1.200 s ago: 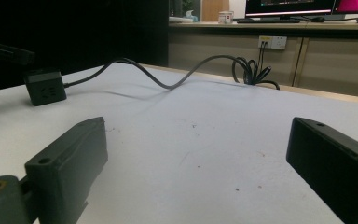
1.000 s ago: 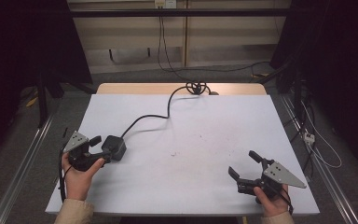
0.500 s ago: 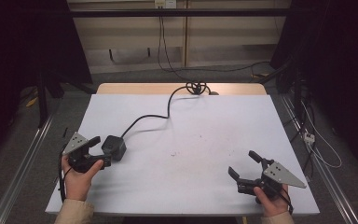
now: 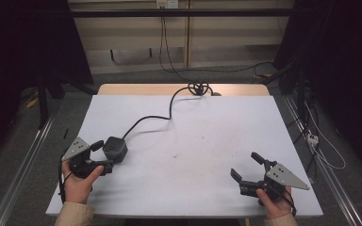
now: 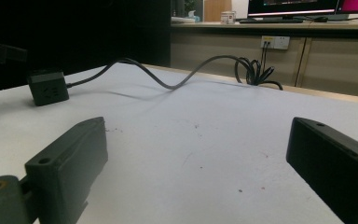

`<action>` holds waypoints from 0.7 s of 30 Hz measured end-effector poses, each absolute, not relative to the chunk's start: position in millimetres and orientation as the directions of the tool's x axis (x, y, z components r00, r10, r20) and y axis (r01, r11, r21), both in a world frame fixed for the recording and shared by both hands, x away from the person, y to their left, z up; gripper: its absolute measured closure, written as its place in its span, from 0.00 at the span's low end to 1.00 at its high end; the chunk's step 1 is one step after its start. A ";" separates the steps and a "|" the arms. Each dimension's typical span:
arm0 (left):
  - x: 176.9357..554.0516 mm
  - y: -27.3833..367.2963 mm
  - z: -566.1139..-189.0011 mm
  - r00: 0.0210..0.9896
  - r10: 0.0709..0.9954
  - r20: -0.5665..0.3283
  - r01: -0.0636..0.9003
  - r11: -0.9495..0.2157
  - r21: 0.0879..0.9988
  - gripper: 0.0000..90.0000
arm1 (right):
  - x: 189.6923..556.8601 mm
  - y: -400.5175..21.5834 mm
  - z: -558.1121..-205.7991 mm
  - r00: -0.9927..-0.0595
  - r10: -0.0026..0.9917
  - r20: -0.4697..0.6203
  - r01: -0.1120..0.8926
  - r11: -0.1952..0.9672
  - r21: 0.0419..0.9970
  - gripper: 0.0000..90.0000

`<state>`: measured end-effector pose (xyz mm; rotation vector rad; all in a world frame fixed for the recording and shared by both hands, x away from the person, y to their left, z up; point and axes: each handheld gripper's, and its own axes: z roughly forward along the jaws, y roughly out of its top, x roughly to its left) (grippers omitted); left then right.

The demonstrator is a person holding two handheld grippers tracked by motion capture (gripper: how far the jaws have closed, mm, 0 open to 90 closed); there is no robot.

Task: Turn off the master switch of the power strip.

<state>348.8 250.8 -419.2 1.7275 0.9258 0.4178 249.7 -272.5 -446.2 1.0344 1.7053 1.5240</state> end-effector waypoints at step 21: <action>335.6 247.3 -420.4 0.698 0.691 -0.189 0.375 -0.127 0.918 0.06 | 248.0 -274.2 -445.4 -0.495 0.867 0.051 0.144 0.024 0.989 0.05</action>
